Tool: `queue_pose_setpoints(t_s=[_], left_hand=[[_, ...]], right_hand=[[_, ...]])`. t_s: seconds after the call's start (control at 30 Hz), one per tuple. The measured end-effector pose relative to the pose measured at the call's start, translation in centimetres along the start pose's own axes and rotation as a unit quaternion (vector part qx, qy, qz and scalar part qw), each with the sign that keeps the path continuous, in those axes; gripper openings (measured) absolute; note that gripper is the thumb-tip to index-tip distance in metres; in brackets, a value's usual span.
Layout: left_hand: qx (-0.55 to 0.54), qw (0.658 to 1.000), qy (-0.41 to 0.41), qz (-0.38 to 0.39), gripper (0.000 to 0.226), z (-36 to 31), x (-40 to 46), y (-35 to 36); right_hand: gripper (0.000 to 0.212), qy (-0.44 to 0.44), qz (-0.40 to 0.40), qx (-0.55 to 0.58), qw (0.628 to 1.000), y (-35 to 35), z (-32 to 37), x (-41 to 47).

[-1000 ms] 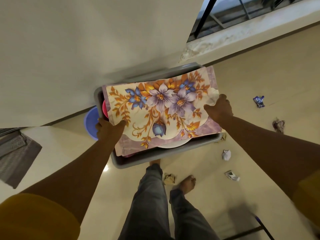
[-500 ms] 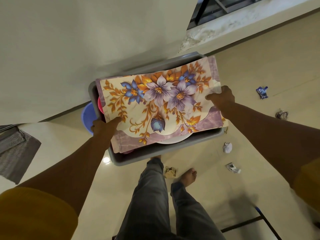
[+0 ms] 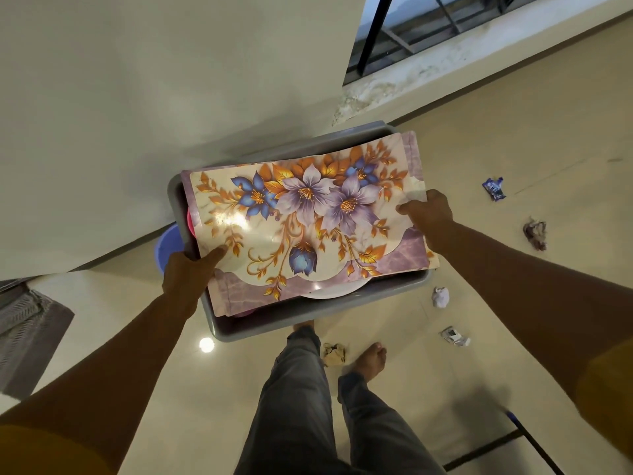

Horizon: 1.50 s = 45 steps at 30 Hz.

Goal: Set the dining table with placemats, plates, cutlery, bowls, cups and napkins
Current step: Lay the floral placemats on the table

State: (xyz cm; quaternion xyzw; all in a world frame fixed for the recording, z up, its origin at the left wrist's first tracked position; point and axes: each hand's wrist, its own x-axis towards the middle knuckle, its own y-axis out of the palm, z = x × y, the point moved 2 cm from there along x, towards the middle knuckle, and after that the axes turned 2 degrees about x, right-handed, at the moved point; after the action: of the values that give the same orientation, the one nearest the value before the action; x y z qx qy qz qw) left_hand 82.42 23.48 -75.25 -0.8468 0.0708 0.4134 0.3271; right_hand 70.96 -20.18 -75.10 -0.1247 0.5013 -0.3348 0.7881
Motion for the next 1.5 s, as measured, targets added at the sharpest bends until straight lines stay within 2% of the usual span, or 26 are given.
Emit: queue_pose_setpoints(t_s=[0.1,0.3,0.33,0.43,0.47,0.6,0.67,0.77,0.87,1.1,1.33,1.43,1.5], left_hand=[[0.026,0.999,0.021,-0.021,0.050,-1.0,-1.4,-0.7],[0.054,0.994,0.075,-0.057,0.050,-4.0,-6.0,-1.7],[0.060,0.992,0.097,-0.058,0.054,-4.6,-6.8,-2.0],[0.092,0.980,0.158,-0.072,0.086,-6.0,-7.5,-2.6],[0.104,0.977,0.175,-0.067,0.089,-7.2,-8.5,-2.6],[0.097,0.968,0.229,-0.029,0.052,-12.0,-13.8,-1.8],[0.099,0.958,0.269,0.003,0.052,-13.5,-15.4,-1.1],[0.116,0.941,0.318,0.027,0.065,-15.6,-17.8,0.1],[0.131,0.919,0.366,0.061,0.051,-17.4,-21.5,2.3],[0.172,0.861,0.452,0.160,0.044,-18.0,-30.3,8.0],[0.246,0.796,0.501,0.235,0.065,-13.5,-39.5,13.3],[0.262,0.768,0.516,0.274,0.074,-10.4,-43.5,14.7],[0.270,0.753,0.511,0.316,0.071,-8.2,-45.8,15.9]], right_hand=[[0.057,-0.032,-0.032,-0.010,0.999,-1.9,0.0,-1.9],[0.052,-0.092,-0.115,-0.067,0.987,-7.5,-1.2,-8.0],[0.051,-0.096,-0.127,-0.068,0.985,-8.5,-1.7,-9.4],[0.048,-0.099,-0.170,-0.060,0.979,-11.5,-3.7,-13.6],[0.047,-0.097,-0.186,-0.055,0.976,-12.4,-4.5,-15.0],[0.045,-0.056,-0.246,0.001,0.968,-15.5,-7.7,-20.7],[0.042,-0.035,-0.278,0.040,0.959,-17.0,-9.7,-23.6],[0.040,-0.012,-0.318,0.097,0.943,-18.6,-12.7,-27.8],[0.036,0.005,-0.363,0.149,0.920,-20.3,-16.2,-32.1],[0.030,0.068,-0.438,0.252,0.860,-22.2,-25.6,-41.3],[0.020,0.146,-0.493,0.349,0.783,-21.3,-36.4,-52.3],[0.027,0.186,-0.515,0.371,0.750,-20.1,-40.9,-57.7],[0.035,0.204,-0.533,0.393,0.721,-18.8,-44.0,-61.3]])
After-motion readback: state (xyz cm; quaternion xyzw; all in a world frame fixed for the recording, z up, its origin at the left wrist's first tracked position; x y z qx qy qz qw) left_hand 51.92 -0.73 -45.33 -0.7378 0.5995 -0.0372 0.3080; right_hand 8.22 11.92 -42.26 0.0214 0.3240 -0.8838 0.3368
